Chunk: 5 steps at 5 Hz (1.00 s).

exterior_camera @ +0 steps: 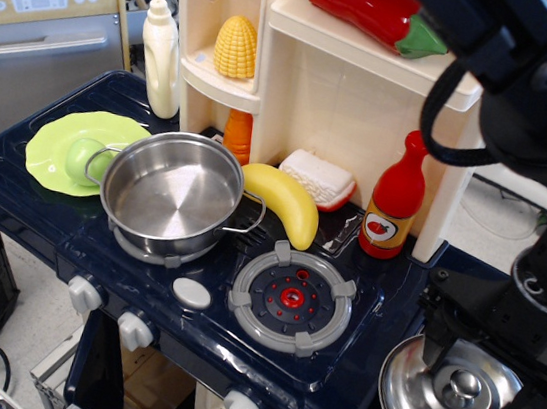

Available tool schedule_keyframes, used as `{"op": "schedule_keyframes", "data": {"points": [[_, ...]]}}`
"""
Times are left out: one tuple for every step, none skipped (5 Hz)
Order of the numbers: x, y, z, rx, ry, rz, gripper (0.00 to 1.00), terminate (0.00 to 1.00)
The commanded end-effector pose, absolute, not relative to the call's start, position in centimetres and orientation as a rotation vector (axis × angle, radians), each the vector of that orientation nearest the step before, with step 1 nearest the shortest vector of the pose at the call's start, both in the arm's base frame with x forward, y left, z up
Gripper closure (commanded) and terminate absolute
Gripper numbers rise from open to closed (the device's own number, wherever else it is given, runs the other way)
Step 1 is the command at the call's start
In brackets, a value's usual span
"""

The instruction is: Put lid on pot or pan

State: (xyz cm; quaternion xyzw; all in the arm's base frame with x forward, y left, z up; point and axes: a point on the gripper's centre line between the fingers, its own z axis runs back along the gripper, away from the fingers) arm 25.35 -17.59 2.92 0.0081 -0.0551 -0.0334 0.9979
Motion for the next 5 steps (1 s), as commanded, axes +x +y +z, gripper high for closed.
{"op": "schedule_keyframes", "data": {"points": [[24.8,-17.9,4.6,-0.014,-0.104,-0.038,1.0,0.0],[23.8,-18.3,6.1,0.005,-0.073,-0.011,1.0,0.0],[23.7,-17.7,7.6,0.038,-0.05,-0.026,1.0,0.0],[23.8,-15.7,10.3,0.201,-0.062,-0.04,1.0,0.0],[25.0,-11.0,10.9,0.26,-0.068,-0.12,1.0,0.0]]}}
